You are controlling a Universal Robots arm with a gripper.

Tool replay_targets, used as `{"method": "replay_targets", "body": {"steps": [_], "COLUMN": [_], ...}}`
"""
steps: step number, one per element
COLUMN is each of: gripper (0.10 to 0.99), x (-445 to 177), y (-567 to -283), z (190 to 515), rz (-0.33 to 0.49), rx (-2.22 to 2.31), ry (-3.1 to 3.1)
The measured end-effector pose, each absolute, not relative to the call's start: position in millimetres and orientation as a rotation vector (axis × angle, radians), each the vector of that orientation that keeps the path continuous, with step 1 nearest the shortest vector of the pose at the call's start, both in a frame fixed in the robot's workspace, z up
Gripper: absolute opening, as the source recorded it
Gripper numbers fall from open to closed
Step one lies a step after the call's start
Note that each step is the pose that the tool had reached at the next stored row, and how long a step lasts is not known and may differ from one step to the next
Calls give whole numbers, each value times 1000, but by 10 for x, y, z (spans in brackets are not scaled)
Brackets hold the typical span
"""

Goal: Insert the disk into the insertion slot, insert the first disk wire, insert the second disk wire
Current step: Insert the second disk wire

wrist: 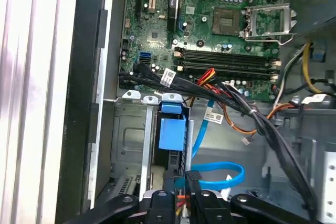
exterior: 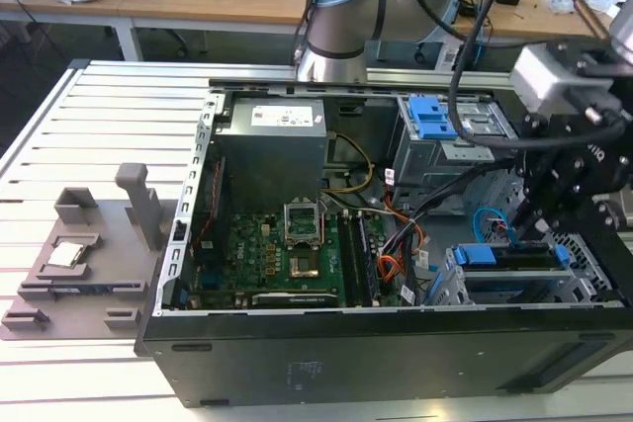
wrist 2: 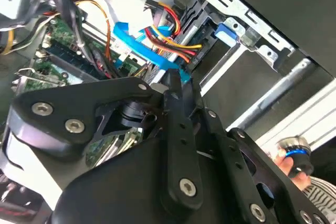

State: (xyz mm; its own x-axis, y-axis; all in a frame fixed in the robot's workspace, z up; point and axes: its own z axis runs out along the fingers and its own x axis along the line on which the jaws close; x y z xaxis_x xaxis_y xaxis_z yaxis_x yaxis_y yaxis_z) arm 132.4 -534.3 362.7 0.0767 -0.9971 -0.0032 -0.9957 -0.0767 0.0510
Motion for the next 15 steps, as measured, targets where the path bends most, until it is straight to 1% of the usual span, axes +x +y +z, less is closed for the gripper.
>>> {"method": "replay_targets", "body": {"steps": [1, 2, 3, 5, 15], "gripper": [220, 153, 106, 106, 106], "x": [1324, 1324, 1324, 1324, 1325], "y": [-5317, -5292, -5259, -5213, -5212], "z": [3683, 3734, 3808, 3958, 3969], "rz": [-55, -53, -49, -40, -40], "rx": [2278, 2277, 2276, 2272, 2272], "ry": [-2109, -2108, -2107, -2103, -2103]}}
